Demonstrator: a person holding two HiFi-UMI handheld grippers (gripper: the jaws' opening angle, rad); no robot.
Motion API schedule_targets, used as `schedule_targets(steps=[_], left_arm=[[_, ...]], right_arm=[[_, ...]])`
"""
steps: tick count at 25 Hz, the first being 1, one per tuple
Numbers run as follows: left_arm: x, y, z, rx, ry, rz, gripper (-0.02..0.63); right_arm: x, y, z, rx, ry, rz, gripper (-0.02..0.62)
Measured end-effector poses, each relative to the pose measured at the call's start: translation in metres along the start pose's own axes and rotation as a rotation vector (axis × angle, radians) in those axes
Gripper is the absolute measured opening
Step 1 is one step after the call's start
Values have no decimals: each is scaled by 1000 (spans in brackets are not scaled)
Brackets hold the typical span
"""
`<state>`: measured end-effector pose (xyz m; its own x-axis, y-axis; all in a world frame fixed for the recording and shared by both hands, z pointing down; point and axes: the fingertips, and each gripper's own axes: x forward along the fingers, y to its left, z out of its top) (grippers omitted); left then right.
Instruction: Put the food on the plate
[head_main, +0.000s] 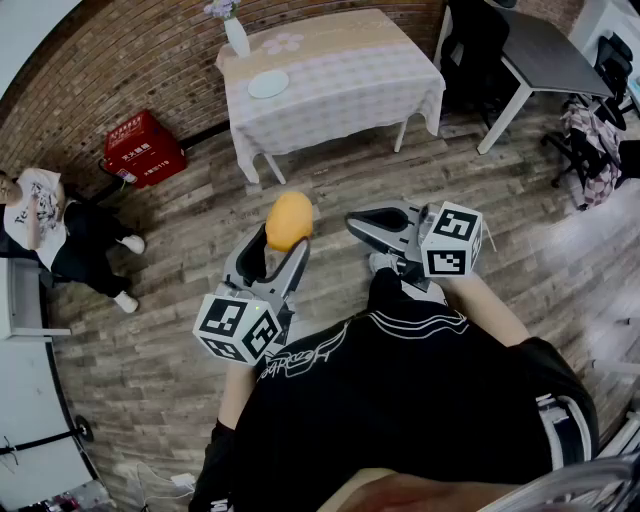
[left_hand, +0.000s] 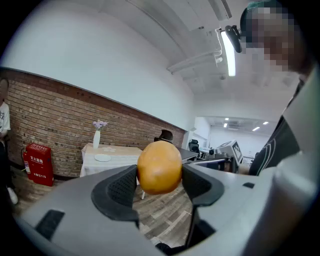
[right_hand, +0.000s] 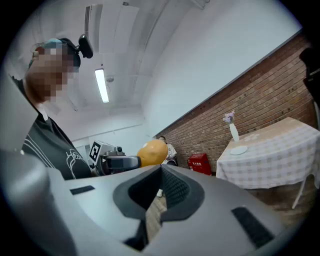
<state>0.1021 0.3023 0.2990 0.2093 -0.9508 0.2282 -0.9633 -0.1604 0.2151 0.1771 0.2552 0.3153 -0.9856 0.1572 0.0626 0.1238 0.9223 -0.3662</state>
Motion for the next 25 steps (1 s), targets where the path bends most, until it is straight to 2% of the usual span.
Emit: schedule_targets(steps=[13,19,25], left_arm=[[13,1,3,-20,10,-5,279],[32,12,-3,-43,35,-9,279],[61,50,0,-61,60,-6,279]], right_arm=[[-18,-17,3,19,-37,-48,-3],[-13,-46,3,40,-52,-69,-3],[18,-88,12,62,-44,-62,-3]])
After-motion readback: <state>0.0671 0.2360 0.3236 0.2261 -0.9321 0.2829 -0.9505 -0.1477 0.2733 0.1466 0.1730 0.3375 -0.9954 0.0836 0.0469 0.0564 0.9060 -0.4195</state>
